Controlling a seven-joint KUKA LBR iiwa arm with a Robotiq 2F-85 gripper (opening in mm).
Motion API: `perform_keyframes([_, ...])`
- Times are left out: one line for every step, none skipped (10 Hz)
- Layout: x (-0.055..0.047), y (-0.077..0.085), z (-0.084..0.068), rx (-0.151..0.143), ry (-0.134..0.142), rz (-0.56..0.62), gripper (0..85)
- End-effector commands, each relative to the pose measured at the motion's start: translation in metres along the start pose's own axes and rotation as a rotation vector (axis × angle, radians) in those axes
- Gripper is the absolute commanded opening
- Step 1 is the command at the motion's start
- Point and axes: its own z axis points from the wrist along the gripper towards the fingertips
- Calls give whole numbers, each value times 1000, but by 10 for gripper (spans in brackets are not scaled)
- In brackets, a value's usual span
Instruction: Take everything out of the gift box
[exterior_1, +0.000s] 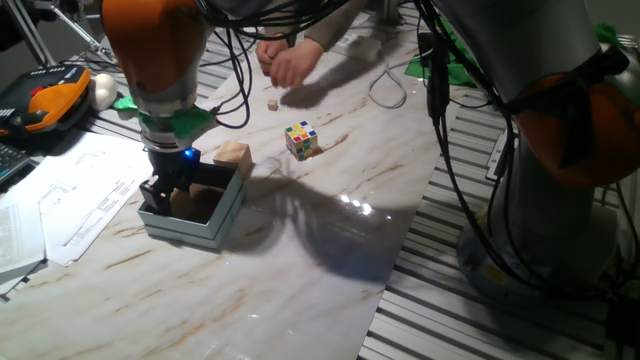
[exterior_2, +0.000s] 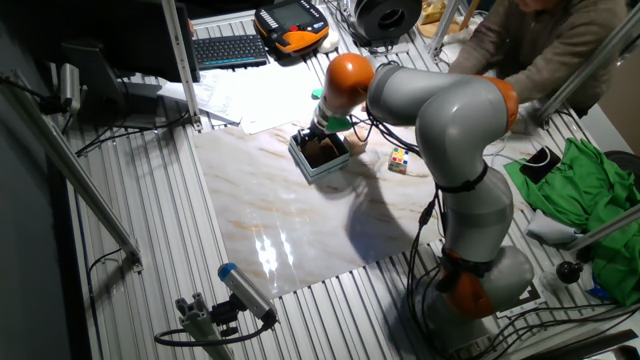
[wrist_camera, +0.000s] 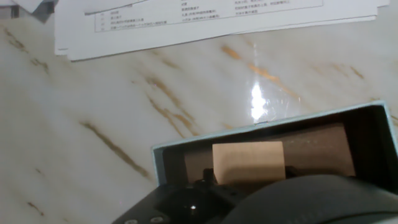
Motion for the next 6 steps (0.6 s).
perform_keyframes([0,0,-2,1,3,-1,0])
perform_keyframes([1,0,-7,4,6,-6,0])
perform_keyframes([2,-1,-15,4,11,-13,0])
perform_keyframes([2,-3,-24,0,22,-21,0])
perform_keyframes([2,-6,-36,-8,29,-19,0])
perform_keyframes([3,-10,-48,-8,29,-19,0])
